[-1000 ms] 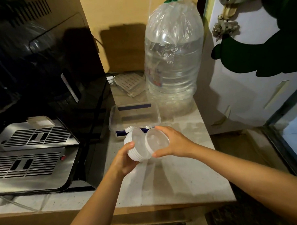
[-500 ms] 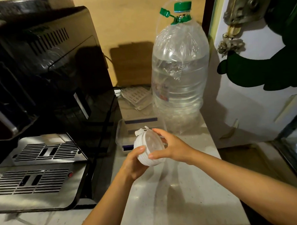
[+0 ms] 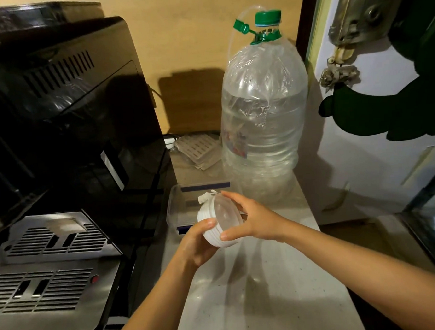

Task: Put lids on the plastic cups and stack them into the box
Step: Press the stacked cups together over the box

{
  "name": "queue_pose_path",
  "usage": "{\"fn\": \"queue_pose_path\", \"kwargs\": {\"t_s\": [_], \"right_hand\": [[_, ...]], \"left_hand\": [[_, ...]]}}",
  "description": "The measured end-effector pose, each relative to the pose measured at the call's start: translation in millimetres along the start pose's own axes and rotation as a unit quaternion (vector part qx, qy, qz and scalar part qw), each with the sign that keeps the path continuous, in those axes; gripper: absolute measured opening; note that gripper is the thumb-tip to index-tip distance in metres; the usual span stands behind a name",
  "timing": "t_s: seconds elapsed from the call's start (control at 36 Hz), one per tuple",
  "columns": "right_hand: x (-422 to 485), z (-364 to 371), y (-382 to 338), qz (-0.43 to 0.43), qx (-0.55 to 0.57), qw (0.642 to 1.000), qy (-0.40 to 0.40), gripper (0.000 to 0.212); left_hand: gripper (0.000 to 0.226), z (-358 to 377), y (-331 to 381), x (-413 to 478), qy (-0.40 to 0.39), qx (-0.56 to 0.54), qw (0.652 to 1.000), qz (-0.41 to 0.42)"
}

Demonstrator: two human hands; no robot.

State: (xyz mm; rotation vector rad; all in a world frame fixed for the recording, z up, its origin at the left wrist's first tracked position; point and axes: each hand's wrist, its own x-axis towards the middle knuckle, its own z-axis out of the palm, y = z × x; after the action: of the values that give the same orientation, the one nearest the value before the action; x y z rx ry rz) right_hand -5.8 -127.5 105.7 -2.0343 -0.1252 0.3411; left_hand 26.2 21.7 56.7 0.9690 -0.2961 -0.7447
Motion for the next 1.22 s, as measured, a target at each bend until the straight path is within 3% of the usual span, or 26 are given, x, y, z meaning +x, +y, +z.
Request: {"fn": "queue_pose_path", "kwargs": {"t_s": [0.56, 0.75, 0.86, 1.0, 1.08, 1.14, 1.22], "right_hand": [[44.7, -15.6, 4.3, 0.003, -0.006, 0.999, -0.047, 0.098], [68.5, -18.9, 0.5, -0.029, 0.007, 1.0, 0.01, 0.093], [76.8, -23.6, -2.3, -0.036, 0.01, 0.998, 0.046, 0.09], [87.4, -30.8, -5.2, -0.04, 0.013, 0.998, 0.045, 0.085], [95.6, -33.4, -2.5, -0.025, 0.026, 0.999, 0.027, 0.09], [100.7, -35.8, -1.1, -0.021, 0.048, 0.998, 0.02, 0.087], [106.5, -39.7, 1.2, -0.018, 0.094, 0.995, 0.011, 0.084]], "left_hand": [[0.073, -17.0, 11.3, 31.5, 0.031, -0.071, 0.997, -0.023], [0.073, -18.1, 27.8, 45.7, 0.039, -0.134, 0.99, 0.016], [0.063, -24.8, 34.4, 55.4, 0.055, -0.094, 0.994, 0.004], [0.075, -28.9, 42.2, 63.4, 0.053, -0.058, 0.997, -0.004], [0.07, -28.7, 45.2, 66.1, 0.058, -0.033, 0.998, -0.009], [0.061, -29.2, 46.6, 67.0, 0.067, -0.038, 0.997, -0.012], [0.066, -35.4, 47.5, 70.9, 0.066, -0.089, 0.993, -0.033]]}}
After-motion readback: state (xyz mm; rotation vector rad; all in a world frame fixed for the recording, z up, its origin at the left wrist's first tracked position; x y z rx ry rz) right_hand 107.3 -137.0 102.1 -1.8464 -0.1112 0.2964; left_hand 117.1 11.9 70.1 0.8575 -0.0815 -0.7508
